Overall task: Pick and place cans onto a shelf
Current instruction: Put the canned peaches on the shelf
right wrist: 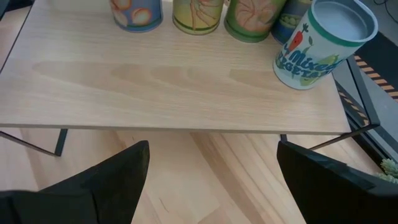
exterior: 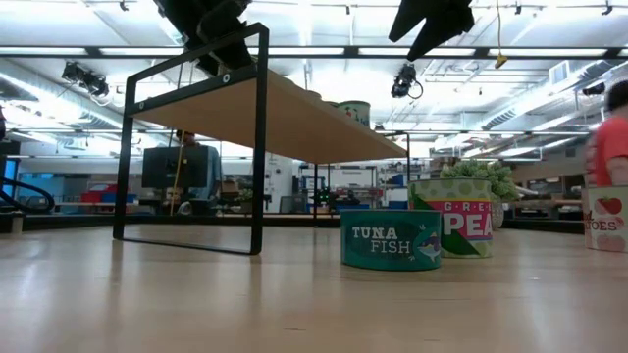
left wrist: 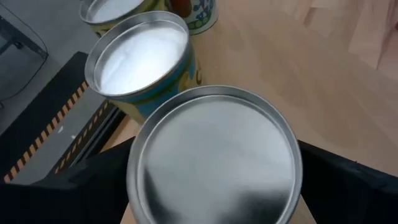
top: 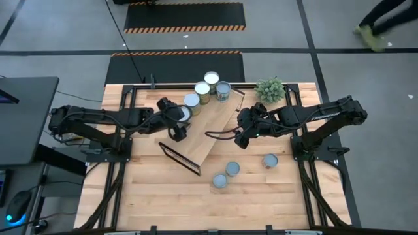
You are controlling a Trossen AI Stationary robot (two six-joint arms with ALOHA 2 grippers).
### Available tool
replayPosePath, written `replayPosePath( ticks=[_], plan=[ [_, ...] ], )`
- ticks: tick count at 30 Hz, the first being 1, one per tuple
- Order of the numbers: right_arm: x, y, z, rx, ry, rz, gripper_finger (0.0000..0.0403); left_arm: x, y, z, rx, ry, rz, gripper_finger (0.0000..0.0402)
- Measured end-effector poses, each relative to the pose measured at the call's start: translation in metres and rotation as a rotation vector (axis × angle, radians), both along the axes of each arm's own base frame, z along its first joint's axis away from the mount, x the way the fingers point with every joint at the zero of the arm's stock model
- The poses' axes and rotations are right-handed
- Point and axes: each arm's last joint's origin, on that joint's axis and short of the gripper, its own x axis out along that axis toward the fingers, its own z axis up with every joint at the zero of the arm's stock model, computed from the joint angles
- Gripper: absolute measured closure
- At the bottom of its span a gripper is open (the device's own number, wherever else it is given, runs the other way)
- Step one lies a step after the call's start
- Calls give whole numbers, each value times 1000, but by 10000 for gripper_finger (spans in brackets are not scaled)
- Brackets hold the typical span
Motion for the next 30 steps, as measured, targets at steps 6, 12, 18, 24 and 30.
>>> replayPosePath(
  ticks=[6, 12, 18, 24, 30],
  plan=[
    [0, 0, 0, 8, 1, 6, 42, -2, 0, 3, 3, -17, 9, 5],
    [0, 0, 0, 13, -2, 5, 42, -9, 1, 11, 14, -53, 30, 5],
    [1, 1, 1, 12, -15, 12, 42, -14, 2, 18, 42, -77, 39, 5],
    [2, 1, 2, 12, -20, 13, 42, -14, 1, 18, 17, -97, 48, 5],
    [2, 1, 2, 12, -21, 13, 42, -13, 1, 18, 3, -119, 58, 5]
  ],
)
